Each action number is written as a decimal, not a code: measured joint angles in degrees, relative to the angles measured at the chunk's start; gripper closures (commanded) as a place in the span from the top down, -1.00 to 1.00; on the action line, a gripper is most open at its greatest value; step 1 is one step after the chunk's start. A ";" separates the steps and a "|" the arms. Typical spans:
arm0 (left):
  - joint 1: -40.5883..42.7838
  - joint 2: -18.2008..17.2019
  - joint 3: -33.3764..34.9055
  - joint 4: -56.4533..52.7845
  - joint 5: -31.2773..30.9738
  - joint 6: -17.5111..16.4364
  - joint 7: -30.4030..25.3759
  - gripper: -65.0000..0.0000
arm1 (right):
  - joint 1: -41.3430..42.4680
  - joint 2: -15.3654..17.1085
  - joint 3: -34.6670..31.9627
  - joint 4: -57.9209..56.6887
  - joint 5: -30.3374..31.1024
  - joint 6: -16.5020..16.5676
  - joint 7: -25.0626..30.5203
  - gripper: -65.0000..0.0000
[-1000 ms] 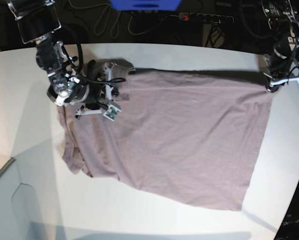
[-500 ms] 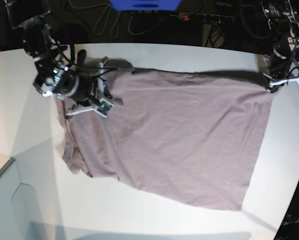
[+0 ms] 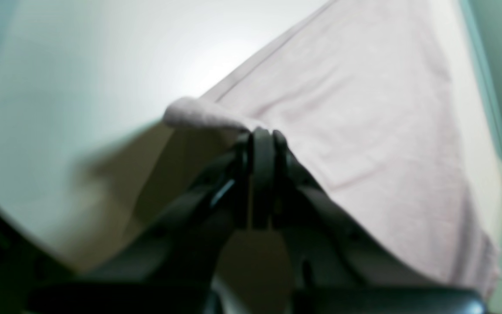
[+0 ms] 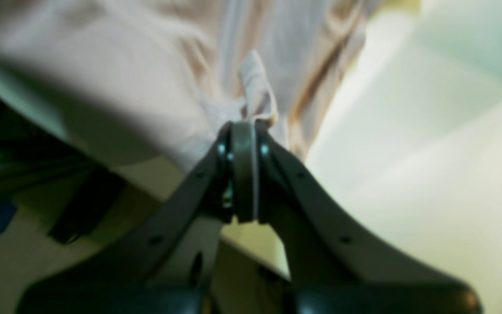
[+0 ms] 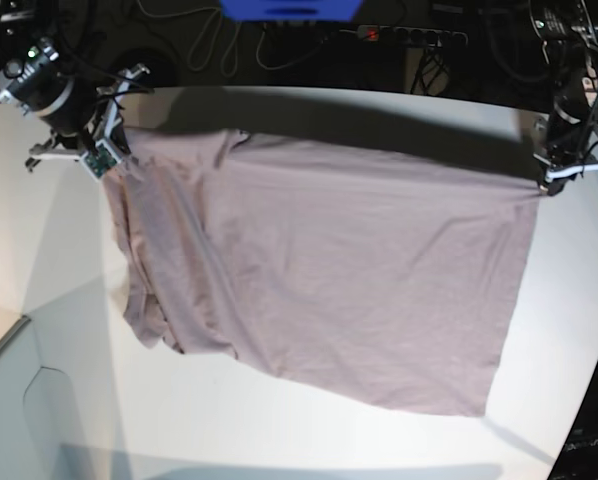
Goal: Layout the t-shirt on the table in an organized manner, then fold the t-shirt properly
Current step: 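Lift the shirt edge with both grippers and lay it down flatter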
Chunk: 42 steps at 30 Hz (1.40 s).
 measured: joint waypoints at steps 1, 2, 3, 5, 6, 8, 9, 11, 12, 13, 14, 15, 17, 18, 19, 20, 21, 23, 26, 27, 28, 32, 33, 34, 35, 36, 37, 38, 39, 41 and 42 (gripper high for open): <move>-0.02 0.04 0.00 0.87 -0.02 -0.20 -0.02 -1.00 | -0.98 -0.66 0.09 -0.02 -0.04 0.02 -0.07 -1.00; -0.04 0.07 0.00 1.64 0.00 -0.20 -0.04 -1.00 | -2.12 -1.33 0.02 -0.02 0.00 0.02 -0.04 -1.00; -0.04 0.11 0.00 2.21 0.00 -0.20 0.00 -1.00 | -3.08 -1.90 -0.04 -0.02 0.11 0.02 0.02 -1.00; -0.02 0.09 0.00 3.34 0.04 -0.17 0.09 -1.00 | -4.55 -3.26 -0.13 -0.02 0.04 0.02 -0.04 -1.00; -0.02 0.09 0.00 3.78 0.20 -0.11 -0.02 -1.00 | -4.94 -3.89 -0.22 -0.02 -0.04 0.02 -0.04 -1.00; -0.02 0.07 0.00 4.48 0.20 -0.02 -0.04 -1.00 | -4.98 -4.46 -0.42 -0.02 -0.02 0.02 0.22 -1.00; -0.02 0.07 0.00 4.70 0.22 -0.04 -0.02 -1.00 | -4.85 -4.42 -0.37 -0.02 -0.04 0.02 1.14 -1.00; -0.02 0.07 0.00 5.14 0.35 0.00 -0.02 -1.00 | -4.59 -4.39 -0.07 -0.02 -0.07 0.02 1.95 -1.00; -0.09 0.07 0.00 5.22 0.37 -0.02 -0.02 -1.00 | -4.11 -4.39 -0.02 -0.02 -0.07 0.02 1.90 -1.00; -0.22 0.07 0.00 5.20 0.37 -0.02 0.00 -1.00 | -3.08 -4.35 -0.02 -0.07 -0.33 0.02 0.96 -1.00; -0.46 0.09 0.02 5.20 0.37 0.00 0.00 -1.00 | -1.62 -4.22 0.00 -0.17 -0.35 0.07 0.35 -1.00; -1.25 0.13 0.17 5.11 0.42 0.07 0.28 -1.00 | 0.61 -4.20 0.59 -0.24 -0.17 0.15 0.52 -1.00; -3.50 0.04 0.20 4.50 0.50 0.24 0.33 -1.00 | 5.53 -4.07 2.10 -0.63 0.28 0.17 0.85 -1.00; -5.20 0.07 0.22 4.46 0.50 0.26 0.39 -1.00 | 8.28 -3.93 2.60 -1.33 0.15 0.17 0.46 -1.00; -6.95 0.04 0.33 4.46 0.42 0.04 0.35 -1.00 | 11.26 -3.89 2.75 -2.47 -0.15 0.22 0.02 -1.00; -8.59 0.07 0.50 4.48 0.31 -0.20 0.44 -1.00 | 13.68 -3.67 2.73 -3.63 -0.02 0.44 -0.44 -1.00; -10.36 0.04 0.76 4.48 0.31 -0.11 0.26 -1.00 | 16.20 -3.10 2.51 -4.94 -0.02 0.48 -0.74 -1.00; -14.16 -1.44 3.30 4.26 1.07 0.59 0.20 -1.00 | 22.16 -2.32 2.45 -7.63 0.13 1.01 -2.19 -1.00; -20.65 -5.03 9.35 2.10 4.39 -0.22 0.35 -1.00 | 32.57 -2.19 2.47 -13.03 0.24 0.98 -5.14 -1.00; -23.76 -5.64 11.26 0.31 5.95 0.44 0.15 -1.00 | 36.39 -1.88 2.43 -15.50 0.61 1.05 -5.73 -1.00; -26.34 -5.97 12.81 -1.27 6.84 0.46 0.24 -1.00 | 39.65 -1.88 2.36 -17.90 0.28 1.11 -5.88 -1.00; -36.65 -6.12 16.92 -6.82 9.38 0.66 1.20 -1.00 | 51.28 -1.31 2.34 -26.99 0.02 1.07 -6.19 -1.00; -39.10 -6.25 17.62 -7.82 9.94 0.50 0.83 -1.00 | 53.94 -0.79 2.29 -29.03 0.11 1.07 -5.95 -1.00; -42.12 -6.38 18.71 -9.16 10.84 0.50 0.83 -1.00 | 56.96 -0.33 2.40 -31.06 -0.24 1.09 -6.45 -1.00; -44.94 -6.40 19.87 -10.27 11.58 0.37 0.96 -1.00 | 59.58 -0.13 2.49 -32.50 -0.42 1.07 -6.95 -1.00; -47.80 -6.45 21.03 -11.32 12.13 0.85 1.03 -1.00 | 62.47 0.20 2.36 -33.94 -0.42 1.05 -6.88 -1.00; -50.66 -6.45 22.05 -11.91 12.22 0.83 1.05 -1.00 | 65.59 0.37 2.16 -34.99 -0.48 0.98 -6.56 -1.00; -53.57 -6.34 23.10 -12.35 11.96 0.13 0.81 -1.00 | 68.74 0.35 2.05 -36.00 -0.39 1.01 -5.86 -1.00; -56.68 -6.38 24.46 -13.00 11.93 0.09 0.83 -1.00 | 71.95 0.48 1.68 -37.40 -0.09 1.03 -5.51 -1.00; -61.86 -6.49 26.03 -14.93 11.69 -0.24 2.91 -1.00 | 77.53 1.25 0.76 -39.93 -2.38 1.03 -5.31 -1.00; -64.15 -6.27 26.16 -16.33 11.96 -0.39 3.96 -1.00 | 79.95 1.40 0.72 -41.16 -4.02 1.05 -4.59 -1.00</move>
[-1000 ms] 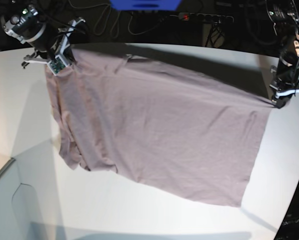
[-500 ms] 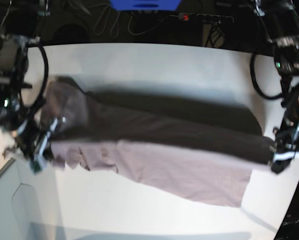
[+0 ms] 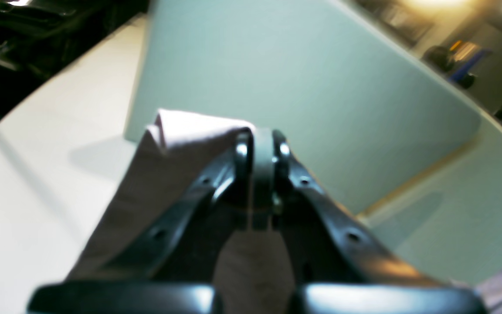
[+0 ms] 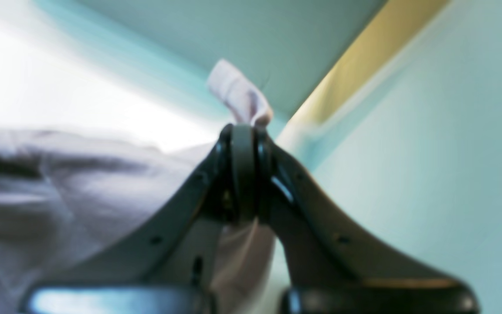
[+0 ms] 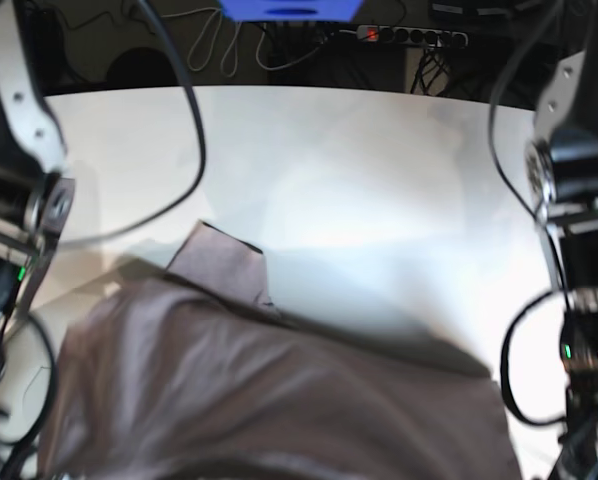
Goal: Layout the t-shirt on the table in an organized manner, then fold the t-shirt properly
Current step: 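Lift the shirt edge with both grippers and lay it down flatter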
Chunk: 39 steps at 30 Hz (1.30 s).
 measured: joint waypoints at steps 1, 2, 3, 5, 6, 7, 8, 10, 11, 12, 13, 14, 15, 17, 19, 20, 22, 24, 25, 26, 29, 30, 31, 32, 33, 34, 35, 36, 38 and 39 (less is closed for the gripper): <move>-2.21 0.02 -0.04 -1.95 -0.26 0.66 0.48 -1.00 | 2.40 0.17 0.09 -1.01 -1.68 -0.04 1.25 -1.00; -4.04 0.07 -0.11 -3.17 0.07 1.16 1.03 -1.00 | 4.50 0.24 0.04 -1.14 -2.54 -0.13 2.25 -1.00; -5.46 0.07 -0.07 -3.67 0.00 1.05 1.36 -1.00 | 6.21 0.04 0.09 -1.16 -3.13 -0.04 2.95 -1.00; -8.11 0.11 0.00 -4.26 -0.28 0.81 1.66 -1.00 | 9.25 -0.59 0.07 -0.87 -3.50 0.02 3.69 -1.00; -9.49 0.13 0.00 -4.33 -0.20 0.85 1.62 -1.00 | 10.38 -0.79 -0.04 -0.74 -3.34 0.00 4.48 -1.00; -10.75 0.13 -0.02 -4.31 -0.37 0.74 1.31 -1.00 | 11.10 -1.01 0.00 -0.55 -3.32 0.00 4.63 -1.00; -11.76 0.09 0.00 -4.31 -0.33 0.72 1.18 -1.00 | 11.32 -1.09 0.11 0.17 -3.48 0.00 4.22 -1.00; -12.92 -0.04 0.00 -4.20 -0.22 0.66 1.01 -1.00 | 10.34 -1.20 0.35 3.45 -3.78 0.00 3.39 -1.00; -13.07 -0.04 0.00 -4.17 -0.15 0.59 1.03 -1.00 | 9.27 -1.05 0.42 5.86 -3.72 0.02 3.23 -1.00; -12.96 0.00 0.00 -4.04 -0.15 0.57 1.01 -1.00 | 7.87 -0.92 0.48 8.39 -3.61 0.04 3.61 -1.00; -12.63 0.04 0.02 -3.87 -0.28 0.57 1.07 -1.00 | 6.12 -0.87 0.48 11.15 -3.56 0.02 3.80 -1.00; -12.07 0.02 0.04 -3.80 -0.33 0.44 1.22 -1.00 | 3.87 -1.18 0.50 13.92 -3.67 0.02 3.85 -1.00; -10.88 0.04 0.07 -3.65 -0.33 0.35 1.09 -1.00 | 1.36 -1.81 0.52 16.52 -3.82 0.02 3.52 -1.00; -7.13 0.04 -0.11 -2.25 -1.20 0.90 0.94 -1.00 | -3.91 -2.84 0.33 21.05 -3.63 0.04 3.69 -1.00; -2.21 0.02 -0.17 -0.02 -2.56 1.20 1.25 -1.00 | -10.14 -3.41 0.13 25.51 -3.10 0.04 3.72 -1.00; 0.11 -0.07 -0.20 0.98 -3.21 1.44 1.49 -1.00 | -12.81 -3.43 0.17 27.28 -3.61 0.07 3.54 -1.00; 5.64 -0.13 -1.31 3.82 -4.79 0.90 1.73 -1.00 | -18.95 -3.93 0.44 31.15 -3.76 0.07 3.63 -1.00; 11.30 0.33 -4.02 6.36 -5.51 1.20 1.14 -1.00 | -25.16 -5.68 1.51 33.90 -3.61 0.07 4.31 -1.00; 14.10 0.50 -4.92 7.69 -6.19 0.92 0.79 -1.00 | -28.17 -6.71 2.19 34.99 -3.45 0.04 4.33 -1.00; 17.44 0.50 -5.60 8.72 -6.75 0.50 0.20 -1.00 | -31.54 -7.96 3.06 35.93 -3.43 0.11 4.04 -1.00; 28.20 1.16 -8.17 10.10 -8.98 0.57 0.76 -1.00 | -40.63 -11.10 6.67 37.86 -3.13 0.09 4.31 -1.00; 31.91 1.36 -9.53 10.27 -9.66 0.81 1.55 -1.00 | -43.32 -11.98 7.76 37.77 -2.29 0.07 4.98 -1.00; 35.63 1.60 -11.02 10.40 -10.80 0.74 1.05 -1.00 | -46.27 -12.72 8.98 37.66 -0.70 0.07 7.13 -1.00; 38.62 1.62 -12.48 10.36 -12.50 0.79 0.68 -1.00 | -49.07 -13.22 9.97 37.70 0.83 0.04 9.11 -1.00; 41.42 1.62 -13.79 10.12 -13.51 0.39 0.96 -1.00 | -52.30 -13.55 10.60 37.66 1.55 0.07 10.82 -1.00; 43.60 1.55 -14.97 9.73 -13.97 0.76 0.74 -1.00 | -54.90 -13.57 10.73 37.55 1.77 -0.09 11.45 -1.00; 45.88 1.57 -16.09 9.57 -14.58 0.52 0.48 -1.00 | -57.99 -13.68 10.78 37.53 2.32 -0.09 13.07 -1.00; 47.60 1.46 -16.94 9.55 -14.84 0.81 0.28 -1.00 | -60.35 -13.81 10.71 37.51 2.78 -0.35 14.45 -1.00; 51.19 1.44 -18.36 9.73 -15.54 0.33 0.11 -1.00 | -65.46 -14.97 10.67 37.53 5.25 -0.28 18.51 -1.00; 52.70 1.46 -18.67 9.79 -15.78 0.22 0.35 -1.00 | -68.35 -15.34 10.54 37.51 6.80 -0.15 20.35 -1.00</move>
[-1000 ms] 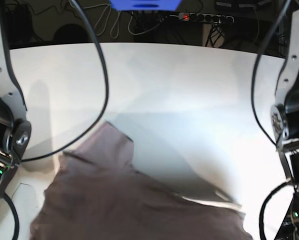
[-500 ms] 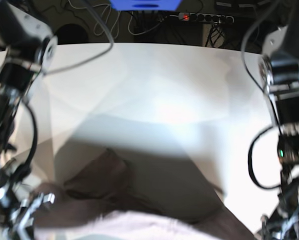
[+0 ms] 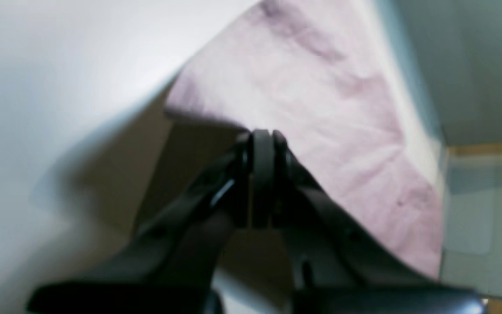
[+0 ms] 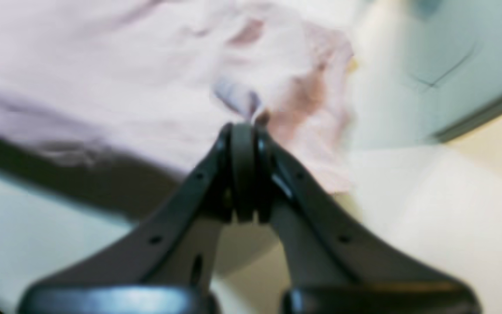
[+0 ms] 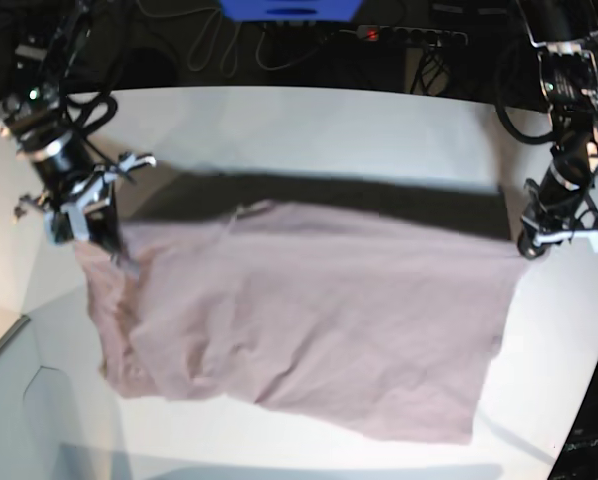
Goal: Layout the t-shirt on the table in an organized manner, then fold the t-shirt properly
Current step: 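Lift the shirt edge with both grippers and lay it down flatter, then release the shirt with the right gripper and move it away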
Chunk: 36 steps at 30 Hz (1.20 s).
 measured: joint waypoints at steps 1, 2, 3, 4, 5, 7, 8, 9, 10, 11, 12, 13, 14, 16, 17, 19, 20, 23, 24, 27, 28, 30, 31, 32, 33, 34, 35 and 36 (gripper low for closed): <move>1.01 0.00 -0.17 -0.07 0.07 0.04 -0.09 -1.00 | -2.40 0.00 -0.07 0.00 0.72 -0.15 1.53 -1.00; 2.03 -0.02 -0.13 -0.09 0.24 0.09 -0.09 -1.00 | -5.14 0.04 -0.13 -0.33 1.97 -0.09 3.52 -1.00; 2.82 -0.02 -0.15 -0.15 0.37 0.17 -0.11 -1.00 | -7.19 0.04 -0.07 -1.09 2.73 -0.20 4.87 -1.00; 3.76 -0.02 -0.15 -0.15 0.24 0.15 -0.11 -1.00 | -9.14 0.02 -0.07 -2.05 3.10 -0.09 5.97 -1.00; 4.52 -0.02 -0.13 -0.13 -0.02 0.09 -0.26 -1.00 | -10.47 0.02 -0.09 -3.32 3.63 -0.15 7.28 -1.00; 6.27 -0.02 -0.09 -0.07 -0.04 -0.07 -0.17 -1.00 | -12.24 0.00 -0.07 -6.58 4.92 -0.09 10.58 -1.00; 7.13 0.00 -0.11 -0.07 -0.04 -0.07 -0.13 -1.00 | -12.63 0.09 -0.07 -8.61 5.14 -0.04 12.68 -1.00; 7.85 -0.02 -0.11 -0.07 -0.02 -0.07 -0.26 -1.00 | -12.76 0.07 -0.07 -10.75 5.27 -0.15 14.27 -1.00; 8.68 -0.04 -0.17 -0.07 -0.04 -0.07 -0.46 -1.00 | -12.92 0.04 -0.07 -12.94 5.44 -0.17 15.41 -1.00; 9.49 -0.04 -0.20 -0.07 -0.04 -0.04 -0.57 -1.00 | -13.18 0.09 -0.07 -14.86 4.96 -0.13 16.48 -1.00; 10.16 -0.02 -0.20 -0.04 -0.04 -0.04 -0.37 -1.00 | -13.53 0.13 -0.02 -16.41 4.79 -0.13 17.90 -1.00; 10.69 -0.02 -0.20 -0.02 -0.04 -0.07 -0.46 -1.00 | -13.75 0.15 -0.02 -17.68 4.83 -0.15 19.28 -1.00; 11.41 -0.02 -0.17 0.07 -0.09 -0.07 -0.42 -1.00 | -14.01 0.17 0.07 -18.47 4.85 -0.22 19.91 -1.00; 12.63 -0.04 -0.15 0.28 -0.09 -0.07 -0.48 -1.00 | -14.14 0.15 0.81 -19.26 4.76 -0.22 21.29 -1.00; 13.16 -0.02 -0.15 0.28 -0.09 -0.07 -0.46 -1.00 | -14.01 0.02 1.57 -19.23 4.74 -0.22 21.49 -1.00; 13.84 -0.02 -0.15 0.26 -0.09 -0.07 -0.42 -1.00 | -13.94 0.02 3.39 -19.08 4.79 -0.22 21.99 -1.00; 13.84 -0.02 -0.15 0.26 -0.09 -0.07 -0.39 -1.00 | -13.99 0.02 4.04 -19.04 4.94 -0.22 22.01 -1.00; 13.75 -0.04 -0.33 0.39 -0.11 -0.07 -0.35 -1.00 | -14.36 0.02 5.38 -19.02 4.94 -0.22 22.01 -1.00; 13.68 0.02 -1.20 0.55 -0.28 -0.13 0.33 -1.00 | -14.64 0.02 5.46 -18.99 4.92 -0.22 22.01 -1.00; 13.62 -0.09 -5.07 0.59 -0.33 -0.26 0.11 -1.00 | -15.61 0.00 5.44 -19.19 4.92 -0.17 21.92 -1.00; 13.62 -0.17 -5.70 0.59 -0.28 -0.24 0.13 -1.00 | -15.74 0.02 5.44 -19.28 4.90 -0.20 21.77 -1.00; 13.62 -0.20 -6.38 0.55 -0.28 -0.24 0.02 -1.00 | -15.76 -0.07 5.38 -19.71 4.94 -0.22 22.01 -1.00; 13.51 -0.15 -6.64 0.44 -0.31 -0.24 0.13 -1.00 | -15.74 -0.26 5.31 -20.15 4.96 -0.20 22.10 -1.00; 13.46 -0.17 -6.67 0.31 -0.28 -0.26 0.20 -1.00 | -15.72 -0.68 5.33 -20.35 4.92 -0.22 21.70 -1.00; 13.44 -0.15 -6.69 0.31 -0.31 -0.26 0.15 -1.00 | -15.74 -1.29 5.40 -20.41 4.92 -0.20 21.75 -1.00; 13.29 -0.15 -6.67 0.31 -0.28 -0.26 0.24 -1.00 | -15.76 -1.60 5.38 -20.41 4.94 -0.20 21.77 -1.00; 13.29 -0.02 -6.67 0.31 -0.28 -0.24 0.20 -1.00 | -15.74 -1.86 5.33 -20.39 4.94 -0.22 21.79 -1.00; 13.29 -0.02 -6.67 0.31 -0.26 -0.26 0.20 -1.00 | -15.74 -1.88 5.31 -20.41 4.94 -0.20 21.77 -1.00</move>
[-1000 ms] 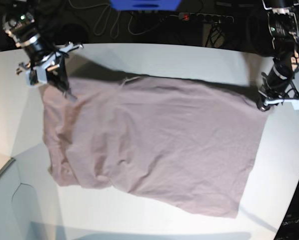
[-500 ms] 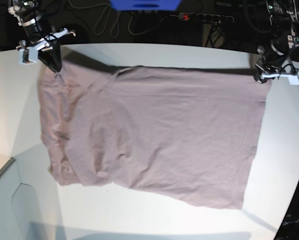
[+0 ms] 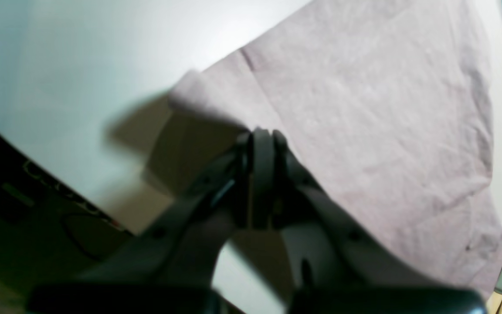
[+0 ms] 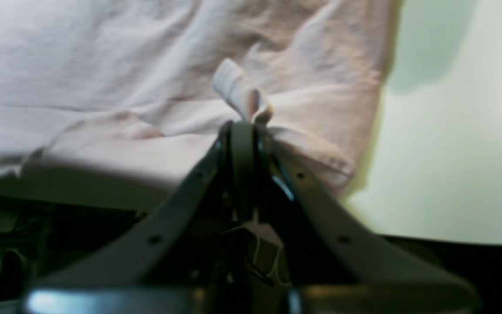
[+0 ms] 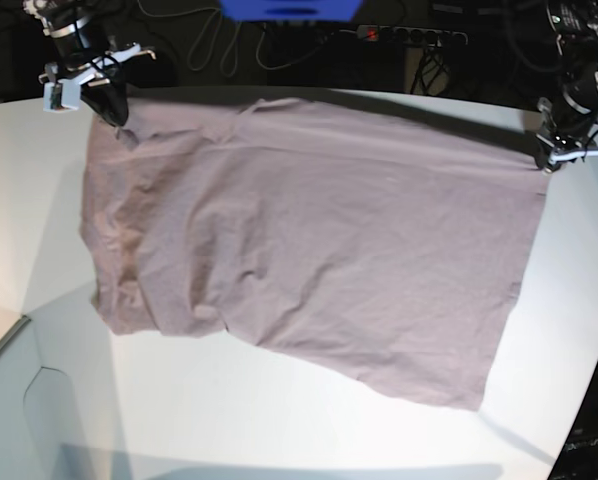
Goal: Layout the t-shirt on the table in an organized manner, then fold the t-shirt properly
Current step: 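Release the shirt with the right gripper and move it away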
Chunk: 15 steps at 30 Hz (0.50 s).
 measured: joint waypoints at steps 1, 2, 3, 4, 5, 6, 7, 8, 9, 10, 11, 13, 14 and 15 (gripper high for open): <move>0.00 0.00 0.00 -0.04 -0.02 0.02 0.00 -1.00 | 0.00 0.00 -0.02 0.00 -0.02 -0.02 0.00 -1.00; 0.02 -0.02 0.00 -0.04 -0.02 0.02 0.00 -1.00 | -0.02 -0.02 -0.13 0.02 0.00 -0.02 0.02 -1.00; 0.02 0.00 -0.02 -0.04 -0.02 0.00 -0.02 -1.00 | 0.00 -0.20 -0.11 0.02 -0.02 -0.02 0.00 -1.00; 0.04 0.00 -0.02 -0.04 -0.02 0.02 0.00 -0.99 | -0.02 -0.42 -0.09 0.02 -0.02 -0.02 0.00 -0.98; 0.07 0.02 -0.02 -0.04 -0.02 0.02 0.00 -0.99 | -0.02 -0.50 -0.13 0.02 -0.04 -0.02 -0.11 -0.88; 0.09 0.00 -0.02 -0.04 -0.02 0.02 0.00 -0.99 | -0.02 -0.48 -0.24 0.02 -0.04 -0.02 -0.20 -0.75; 0.22 -0.02 -0.02 -0.04 -0.02 0.00 0.00 -0.98 | 0.00 -0.48 -0.26 0.02 -0.02 -0.02 -0.13 -0.62; 0.72 -0.02 -0.11 -0.04 -0.02 0.00 -0.24 -0.98 | 0.00 -0.44 -0.26 0.04 -0.04 -0.02 -0.17 -0.49; 1.25 -0.02 -0.13 -0.04 -0.07 -0.02 -0.20 -0.98 | -0.02 -0.46 -0.33 0.17 -0.17 -0.02 -0.24 -0.36; 1.99 -0.02 -0.13 -0.04 -0.04 0.00 -0.15 -0.98 | -0.02 -0.26 -0.42 0.26 -0.22 -0.02 -0.20 -0.23; 2.75 0.00 -0.15 -0.04 -0.04 0.00 -0.07 -0.98 | -0.02 0.26 -0.42 0.31 -0.24 0.07 -0.22 -0.13; 3.58 0.02 -0.20 -0.04 0.00 0.02 0.22 -0.97 | 0.28 2.01 0.00 0.31 -0.07 0.11 -0.22 0.01; 3.69 0.00 -0.20 -0.04 0.02 0.04 0.20 -0.93 | 0.37 2.84 0.31 0.33 0.00 0.02 -0.13 0.05; 3.67 0.00 -0.26 0.00 0.02 0.04 0.17 -0.88 | 0.48 3.39 0.61 0.37 0.26 -0.04 -0.11 0.07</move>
